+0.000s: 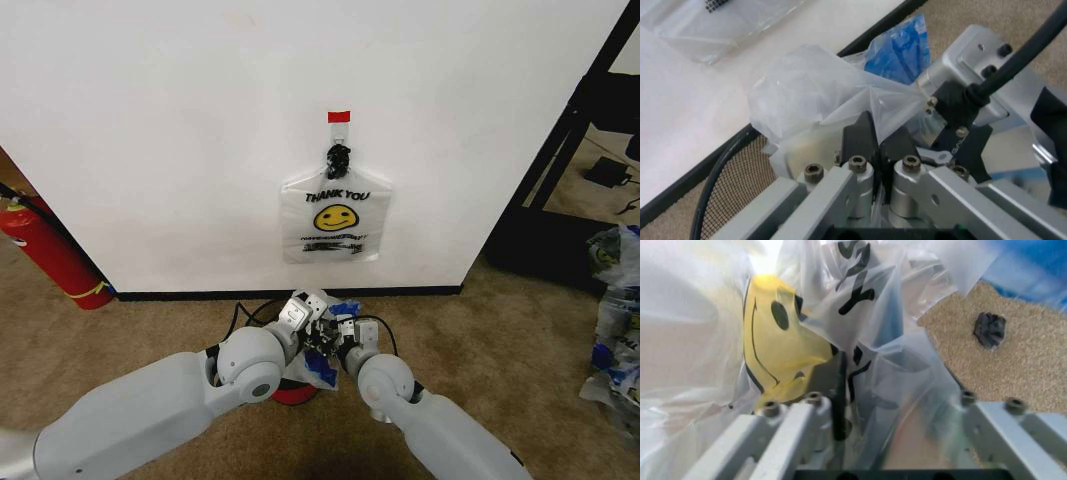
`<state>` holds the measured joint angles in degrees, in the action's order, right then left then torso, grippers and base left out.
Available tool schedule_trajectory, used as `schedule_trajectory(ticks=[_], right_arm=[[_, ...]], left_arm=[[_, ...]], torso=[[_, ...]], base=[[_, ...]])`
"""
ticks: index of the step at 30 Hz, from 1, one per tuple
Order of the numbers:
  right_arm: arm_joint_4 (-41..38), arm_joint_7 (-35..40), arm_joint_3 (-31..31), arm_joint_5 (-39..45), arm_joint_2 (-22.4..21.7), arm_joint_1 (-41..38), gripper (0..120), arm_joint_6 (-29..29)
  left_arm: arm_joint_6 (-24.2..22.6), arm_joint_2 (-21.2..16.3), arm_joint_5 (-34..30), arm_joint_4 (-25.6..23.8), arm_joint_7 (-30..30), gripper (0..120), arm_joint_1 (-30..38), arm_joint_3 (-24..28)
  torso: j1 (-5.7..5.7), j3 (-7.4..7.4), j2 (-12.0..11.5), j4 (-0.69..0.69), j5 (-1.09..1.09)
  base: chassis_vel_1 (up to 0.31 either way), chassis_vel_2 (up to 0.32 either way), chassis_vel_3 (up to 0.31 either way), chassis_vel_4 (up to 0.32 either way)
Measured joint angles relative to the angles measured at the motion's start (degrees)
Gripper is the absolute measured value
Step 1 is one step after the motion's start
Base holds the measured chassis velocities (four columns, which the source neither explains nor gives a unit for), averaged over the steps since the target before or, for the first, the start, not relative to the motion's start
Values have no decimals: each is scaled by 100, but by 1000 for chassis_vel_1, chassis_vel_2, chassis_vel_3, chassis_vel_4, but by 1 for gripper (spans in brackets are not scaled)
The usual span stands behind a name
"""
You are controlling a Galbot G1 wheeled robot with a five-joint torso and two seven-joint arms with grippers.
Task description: Pick up the garbage bag from the wall and place it over the trash bin.
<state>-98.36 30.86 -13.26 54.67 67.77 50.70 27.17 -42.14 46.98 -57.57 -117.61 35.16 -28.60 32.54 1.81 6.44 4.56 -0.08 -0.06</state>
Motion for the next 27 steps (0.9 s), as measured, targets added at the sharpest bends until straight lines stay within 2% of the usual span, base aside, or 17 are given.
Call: schedule_trajectory(ticks=[6,8,22,27], right_arm=[[-55,60,10,-16,5,22,4,-37],[-74,68,30,-17,15,41,1,-45],[-478,150,566,-62,70,510,1,-143],[-1088,44,1151,-133,-48,1002,1,-201]], left_arm=[[0,-12,19,-36,6,0,-24,-51],[0,-17,22,-43,8,0,-24,-57],[0,-202,14,-279,5,0,-225,-378],[0,-271,-100,-388,21,0,-189,-606]], torso=[[0,0,0,0,1],[0,0,0,0,1],[0,0,0,0,0],[0,0,0,-1,1]], base=[[0,0,0,0],[0,0,0,0],[0,0,0,0],[0,0,0,0]])
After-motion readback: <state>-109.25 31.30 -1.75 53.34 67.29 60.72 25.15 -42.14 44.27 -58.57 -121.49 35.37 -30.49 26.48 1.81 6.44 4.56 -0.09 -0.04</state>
